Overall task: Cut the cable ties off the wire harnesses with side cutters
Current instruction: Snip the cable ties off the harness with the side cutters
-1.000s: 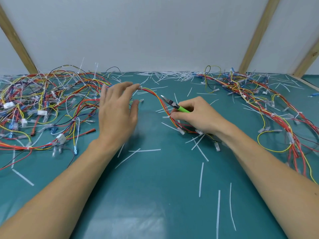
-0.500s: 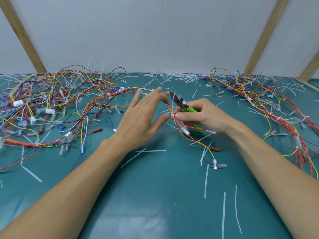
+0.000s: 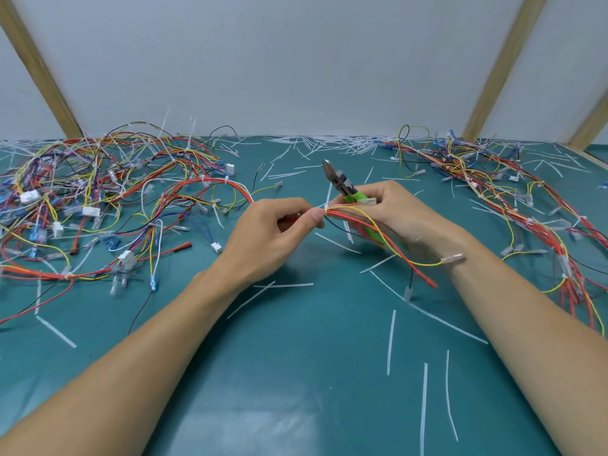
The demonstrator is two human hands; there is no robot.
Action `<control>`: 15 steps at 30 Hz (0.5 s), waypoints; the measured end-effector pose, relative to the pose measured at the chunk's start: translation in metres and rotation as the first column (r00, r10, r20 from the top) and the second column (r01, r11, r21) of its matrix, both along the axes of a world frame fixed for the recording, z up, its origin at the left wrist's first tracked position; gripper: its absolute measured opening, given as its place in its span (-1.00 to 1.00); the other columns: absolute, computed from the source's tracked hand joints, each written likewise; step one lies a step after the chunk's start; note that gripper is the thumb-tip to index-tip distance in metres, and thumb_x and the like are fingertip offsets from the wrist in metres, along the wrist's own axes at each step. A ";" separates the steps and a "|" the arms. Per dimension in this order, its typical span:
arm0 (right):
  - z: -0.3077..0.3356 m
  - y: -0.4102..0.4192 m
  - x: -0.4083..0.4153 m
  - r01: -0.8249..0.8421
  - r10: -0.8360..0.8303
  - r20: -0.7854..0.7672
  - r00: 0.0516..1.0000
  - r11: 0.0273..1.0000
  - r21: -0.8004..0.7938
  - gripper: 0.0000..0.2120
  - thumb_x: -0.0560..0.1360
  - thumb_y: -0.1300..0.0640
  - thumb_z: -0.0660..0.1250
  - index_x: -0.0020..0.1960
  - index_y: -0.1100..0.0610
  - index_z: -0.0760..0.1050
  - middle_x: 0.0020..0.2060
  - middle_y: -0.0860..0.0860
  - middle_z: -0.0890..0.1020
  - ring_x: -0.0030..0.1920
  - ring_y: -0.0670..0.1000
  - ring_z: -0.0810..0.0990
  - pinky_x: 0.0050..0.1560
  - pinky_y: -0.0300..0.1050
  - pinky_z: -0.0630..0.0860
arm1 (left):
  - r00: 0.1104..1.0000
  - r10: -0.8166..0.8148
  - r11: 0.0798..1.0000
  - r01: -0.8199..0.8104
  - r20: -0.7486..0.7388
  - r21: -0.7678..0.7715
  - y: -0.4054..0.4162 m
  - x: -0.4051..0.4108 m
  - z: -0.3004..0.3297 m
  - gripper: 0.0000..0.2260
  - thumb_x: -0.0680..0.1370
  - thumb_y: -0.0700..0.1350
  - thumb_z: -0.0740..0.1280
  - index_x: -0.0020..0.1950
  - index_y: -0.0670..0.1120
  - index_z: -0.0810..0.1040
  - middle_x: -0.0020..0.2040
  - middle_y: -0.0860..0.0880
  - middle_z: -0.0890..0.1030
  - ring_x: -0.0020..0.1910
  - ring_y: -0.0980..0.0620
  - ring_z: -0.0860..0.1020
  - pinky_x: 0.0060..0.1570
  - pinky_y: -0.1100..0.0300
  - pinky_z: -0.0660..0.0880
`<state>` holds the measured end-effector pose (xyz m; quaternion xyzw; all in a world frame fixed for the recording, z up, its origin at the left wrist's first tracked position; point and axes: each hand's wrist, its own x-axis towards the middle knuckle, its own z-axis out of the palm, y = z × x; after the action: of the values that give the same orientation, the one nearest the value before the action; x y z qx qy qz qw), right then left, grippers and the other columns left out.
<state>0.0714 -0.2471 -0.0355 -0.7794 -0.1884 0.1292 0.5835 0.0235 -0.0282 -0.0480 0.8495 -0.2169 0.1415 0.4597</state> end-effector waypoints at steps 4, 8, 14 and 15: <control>-0.001 -0.007 0.010 0.379 -0.341 0.247 0.907 0.916 -0.128 -0.84 0.46 -0.01 0.56 -0.13 0.08 0.71 -0.37 -0.08 0.61 -0.32 -0.14 0.46 -0.17 -0.10 0.43 | 0.995 -0.024 0.999 0.021 -0.099 -0.029 0.001 -0.001 0.000 -0.73 0.66 0.02 0.29 -0.12 -0.05 0.68 -0.46 0.10 0.24 -0.44 0.12 0.20 -0.42 0.28 0.12; 0.002 -0.019 0.015 0.575 -0.487 0.454 0.746 0.815 -0.070 -0.52 0.51 -0.18 0.47 -0.19 0.27 0.60 -0.41 0.09 0.37 -0.34 -0.03 0.25 -0.26 -0.04 0.19 | 0.992 -0.012 0.999 0.016 -0.125 0.031 0.003 0.001 0.002 -0.74 0.66 -0.01 0.27 -0.12 -0.05 0.68 -0.38 -0.06 0.36 -0.37 0.11 0.27 -0.32 0.25 0.22; 0.008 -0.009 0.006 0.506 -0.374 0.542 0.752 0.856 -0.111 -0.57 0.44 -0.32 0.46 -0.20 0.06 0.68 -0.38 0.01 0.64 -0.36 0.00 0.48 -0.24 -0.09 0.38 | 0.990 0.046 0.992 -0.029 -0.137 0.123 0.004 0.003 0.000 -0.74 0.67 -0.04 0.24 -0.19 0.06 0.59 -0.31 -0.02 0.43 -0.18 0.03 0.36 -0.07 0.14 0.24; 0.007 -0.006 0.005 0.490 -0.338 0.554 0.761 0.859 -0.150 -0.59 0.43 -0.33 0.46 -0.20 0.03 0.69 -0.38 -0.03 0.64 -0.36 -0.06 0.49 -0.25 -0.11 0.39 | 0.990 0.066 0.989 -0.048 -0.126 0.140 0.004 0.004 -0.001 -0.75 0.67 -0.04 0.26 -0.20 0.06 0.58 -0.28 -0.04 0.46 -0.18 0.03 0.37 -0.04 0.12 0.24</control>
<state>0.0764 -0.2536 -0.0286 -0.8829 -0.1361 -0.1888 0.4078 0.0279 -0.0238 -0.0491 0.8923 -0.1712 0.0834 0.4093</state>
